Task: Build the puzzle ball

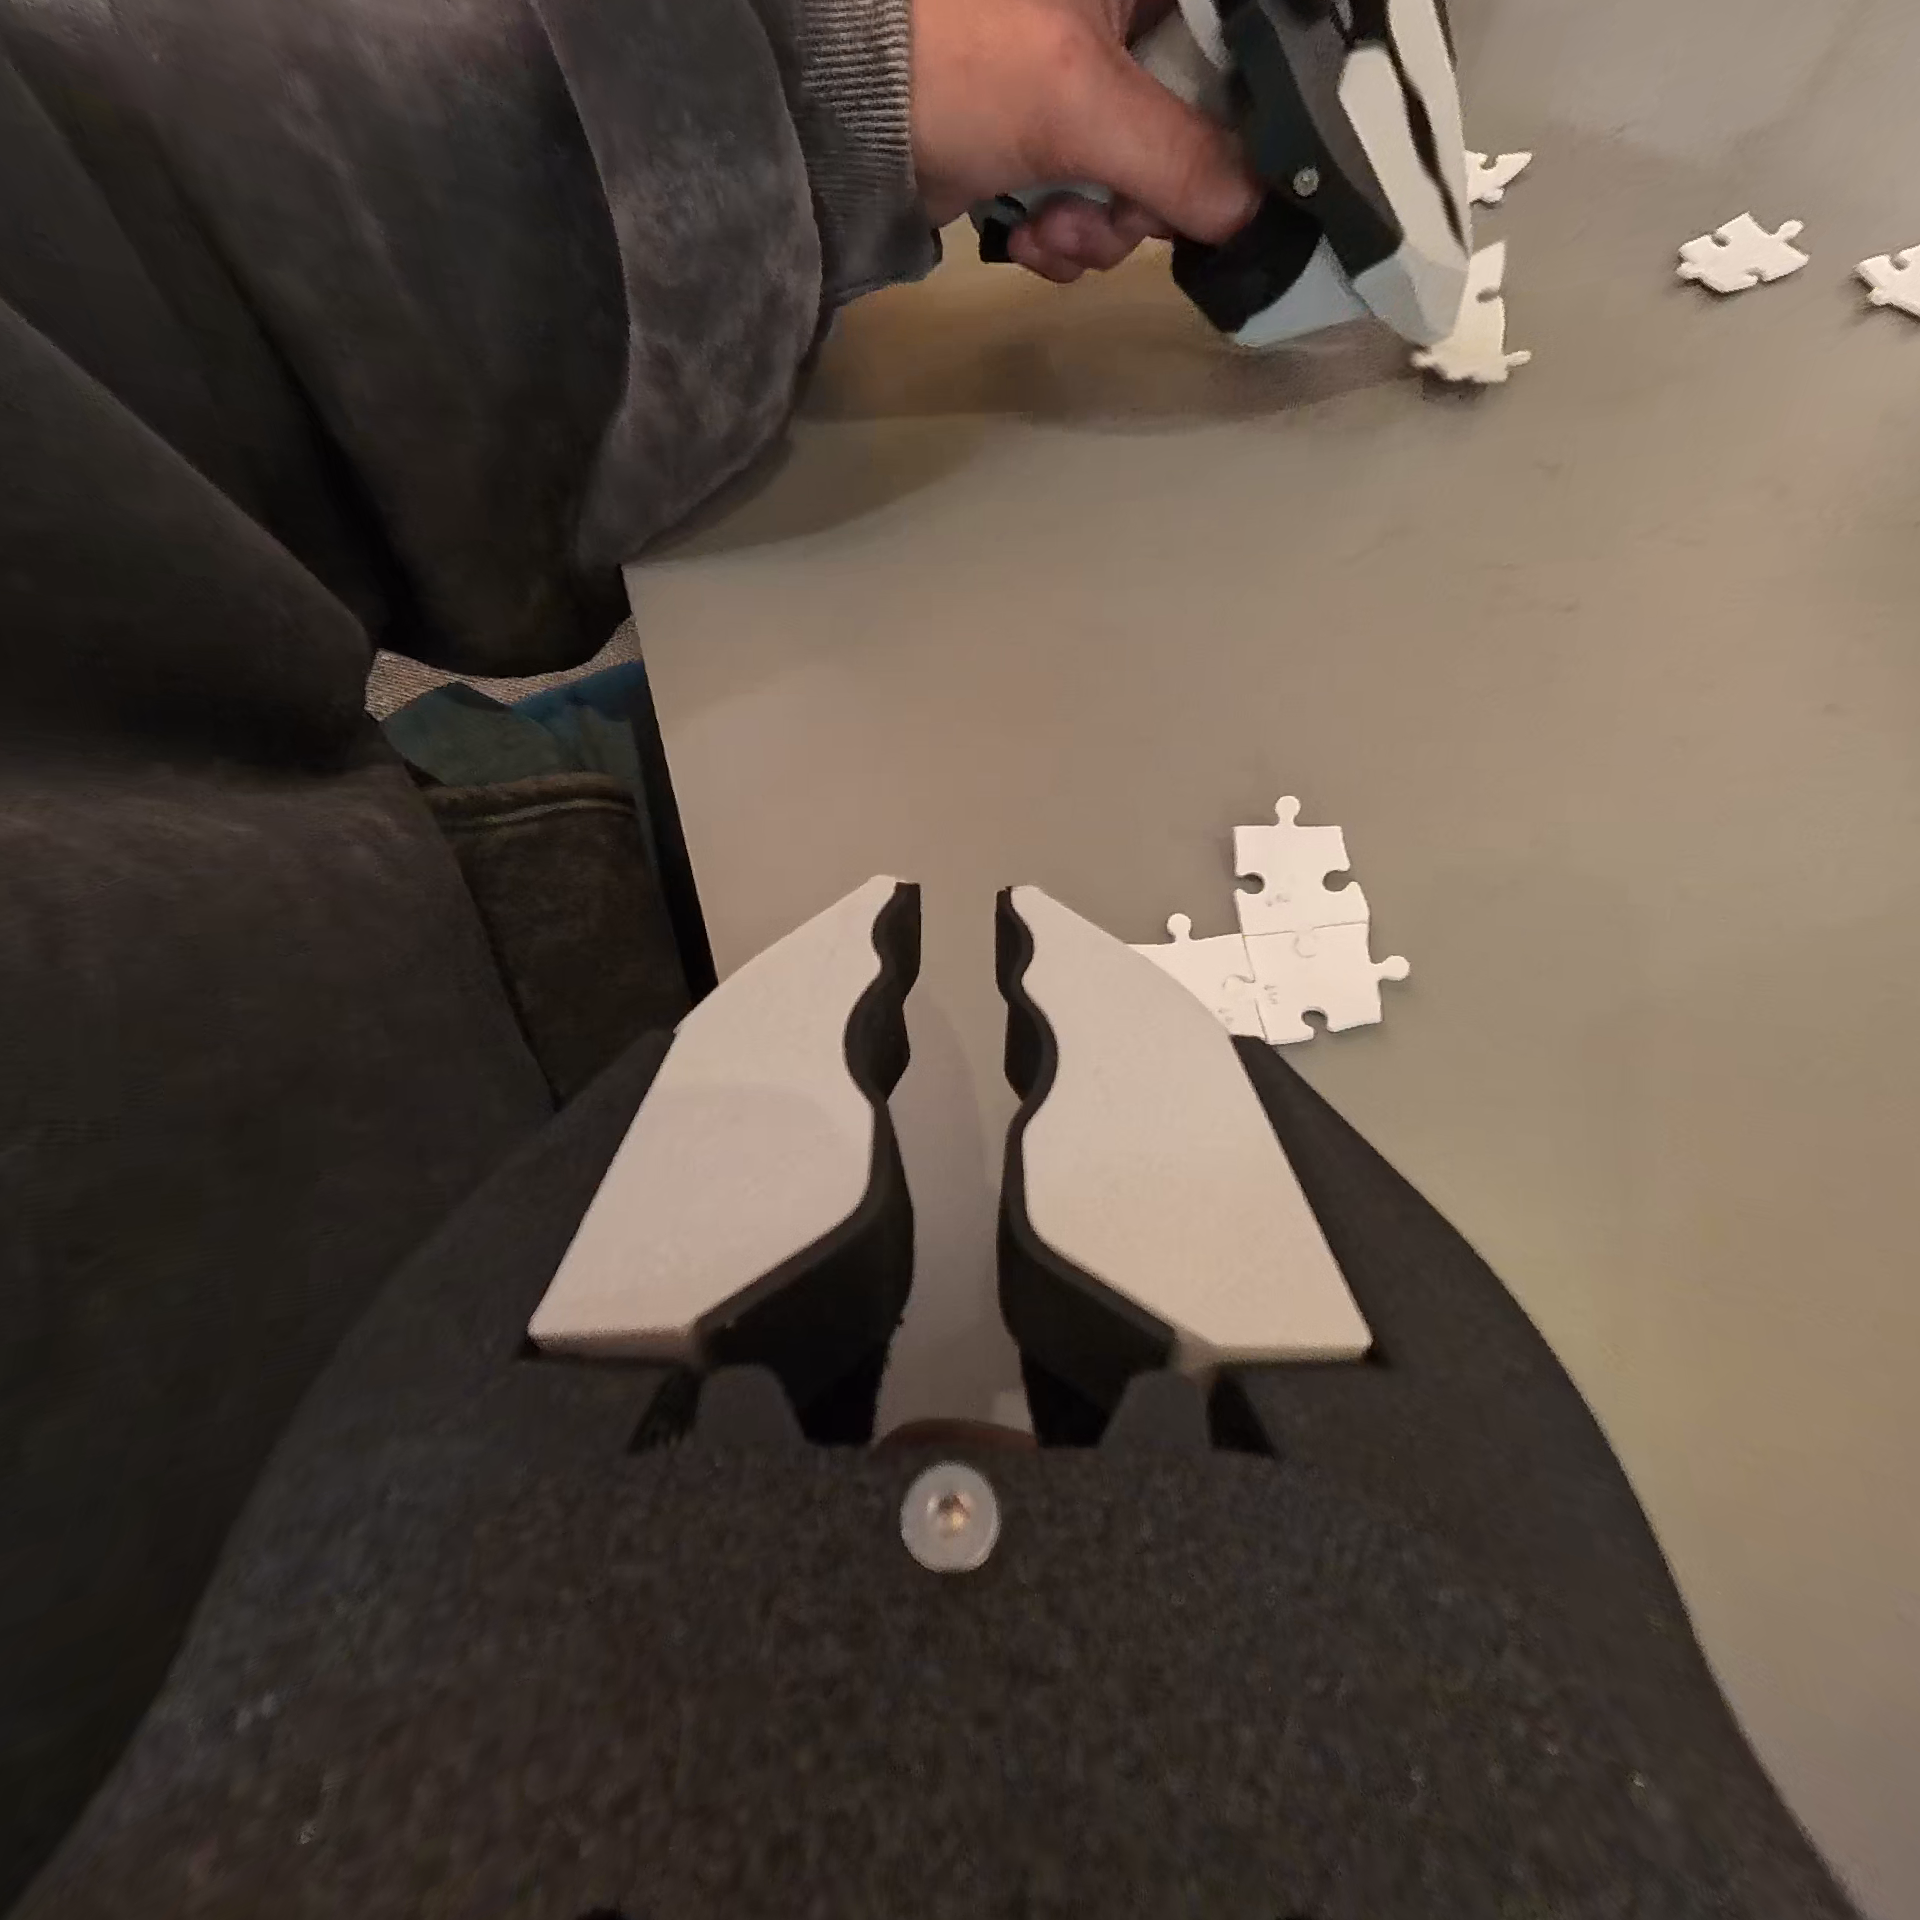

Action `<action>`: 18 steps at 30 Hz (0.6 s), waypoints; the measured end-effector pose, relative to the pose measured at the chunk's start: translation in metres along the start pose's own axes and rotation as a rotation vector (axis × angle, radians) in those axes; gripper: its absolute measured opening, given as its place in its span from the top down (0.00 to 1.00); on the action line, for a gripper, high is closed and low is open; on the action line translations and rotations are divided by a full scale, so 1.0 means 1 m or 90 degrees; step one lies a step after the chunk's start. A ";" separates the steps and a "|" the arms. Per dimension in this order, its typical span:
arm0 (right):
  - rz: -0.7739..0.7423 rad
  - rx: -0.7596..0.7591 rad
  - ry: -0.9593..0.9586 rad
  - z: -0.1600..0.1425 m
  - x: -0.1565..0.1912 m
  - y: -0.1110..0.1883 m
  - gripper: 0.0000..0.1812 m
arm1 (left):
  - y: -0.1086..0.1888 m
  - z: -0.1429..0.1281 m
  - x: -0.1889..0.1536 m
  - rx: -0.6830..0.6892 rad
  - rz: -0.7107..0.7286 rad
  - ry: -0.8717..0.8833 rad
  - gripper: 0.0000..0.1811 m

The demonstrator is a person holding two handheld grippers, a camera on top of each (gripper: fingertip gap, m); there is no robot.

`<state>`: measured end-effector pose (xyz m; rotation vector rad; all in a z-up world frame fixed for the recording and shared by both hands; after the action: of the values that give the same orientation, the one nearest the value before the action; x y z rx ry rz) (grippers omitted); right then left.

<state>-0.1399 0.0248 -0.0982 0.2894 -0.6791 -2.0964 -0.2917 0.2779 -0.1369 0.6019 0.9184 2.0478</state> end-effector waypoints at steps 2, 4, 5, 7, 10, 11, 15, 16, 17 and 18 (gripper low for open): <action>0.000 0.001 0.001 0.000 0.001 0.000 0.92 | -0.005 0.004 0.000 -0.004 -0.001 0.010 1.00; -0.002 0.002 0.001 0.000 0.000 0.001 0.92 | -0.008 0.007 0.001 -0.003 0.002 0.018 1.00; -0.003 0.002 0.001 0.000 0.000 0.001 0.92 | -0.009 0.009 0.003 0.001 0.017 0.023 1.00; -0.002 0.002 -0.002 0.000 0.000 0.002 0.92 | -0.012 0.011 0.007 0.007 0.041 0.031 1.00; 0.000 0.002 -0.002 0.000 0.000 0.002 0.92 | -0.015 0.015 0.015 0.010 0.067 0.043 1.00; 0.001 0.003 -0.001 0.000 0.000 0.002 0.92 | -0.017 0.015 0.017 0.007 0.067 0.048 1.00; 0.005 0.006 0.000 -0.001 0.001 0.001 0.92 | -0.020 0.018 0.026 0.005 0.074 0.055 1.00; 0.005 0.007 -0.001 -0.002 0.001 0.001 0.92 | -0.021 0.019 0.028 0.008 0.075 0.053 1.00; 0.004 0.006 -0.001 -0.002 0.001 0.002 0.92 | -0.022 0.021 0.030 0.010 0.075 0.050 1.00; 0.004 0.005 -0.002 -0.002 0.001 0.002 0.93 | -0.023 0.021 0.032 0.013 0.076 0.049 1.00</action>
<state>-0.1382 0.0228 -0.0985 0.2889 -0.6894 -2.0885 -0.2851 0.3219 -0.1382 0.6051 0.9700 2.1829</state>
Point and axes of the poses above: each gripper's, where its closed fingertips meet, y back along the fingers, z out of its top, x = y × z across the jaws, the point moved 7 cm from there along y, back along the fingers, and after that the axes turned 5 degrees about y, right-handed, at the moved point
